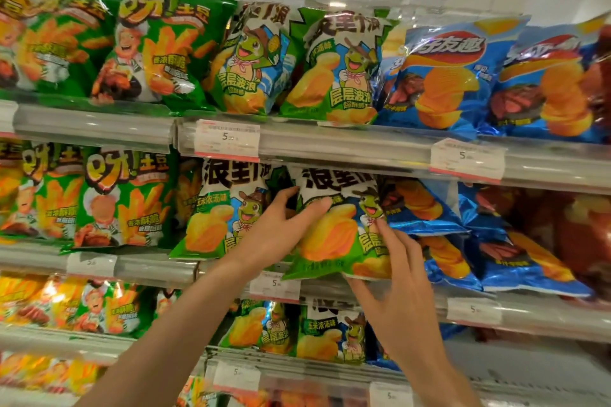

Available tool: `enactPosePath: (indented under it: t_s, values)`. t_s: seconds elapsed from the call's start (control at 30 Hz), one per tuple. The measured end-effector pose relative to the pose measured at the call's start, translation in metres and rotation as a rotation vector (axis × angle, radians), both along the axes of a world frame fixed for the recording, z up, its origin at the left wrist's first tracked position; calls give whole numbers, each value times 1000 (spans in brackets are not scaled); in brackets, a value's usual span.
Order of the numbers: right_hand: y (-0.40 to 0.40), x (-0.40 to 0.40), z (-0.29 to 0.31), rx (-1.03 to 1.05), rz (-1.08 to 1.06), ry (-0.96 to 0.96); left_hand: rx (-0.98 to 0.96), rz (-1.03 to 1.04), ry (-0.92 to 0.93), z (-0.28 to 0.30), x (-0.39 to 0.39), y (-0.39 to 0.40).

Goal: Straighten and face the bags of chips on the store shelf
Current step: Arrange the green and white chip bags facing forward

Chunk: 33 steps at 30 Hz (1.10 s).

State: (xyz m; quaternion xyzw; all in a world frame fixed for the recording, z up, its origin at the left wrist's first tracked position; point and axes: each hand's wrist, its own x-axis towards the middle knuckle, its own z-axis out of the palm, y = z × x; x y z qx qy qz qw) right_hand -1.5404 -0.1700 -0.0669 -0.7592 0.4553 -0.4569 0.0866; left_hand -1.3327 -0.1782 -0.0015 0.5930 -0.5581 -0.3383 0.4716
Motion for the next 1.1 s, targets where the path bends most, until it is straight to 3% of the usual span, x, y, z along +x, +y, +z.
enactPosePath:
  t_s: [0.1,0.17,0.33,0.67,0.9,1.03,1.1]
  values:
    - [13,-10,9,215,124,100,-9,23,67,-6,-7,0]
    - [19,-16,19,347,146,27,-43,17,85,-10,-11,4]
    - [9,-14,36,460,51,-264,-118,-23,149,-19,-15,17]
    - [5,39,21,672,217,-367,-141,77,159,-21,23,53]
    - [9,82,41,674,343,-303,-188,244,198,-18,70,65]
    - [-12,79,61,408,103,-147,-199,274,187,-17,84,65]
    - [-40,79,64,266,-21,19,-203,278,161,-18,87,65]
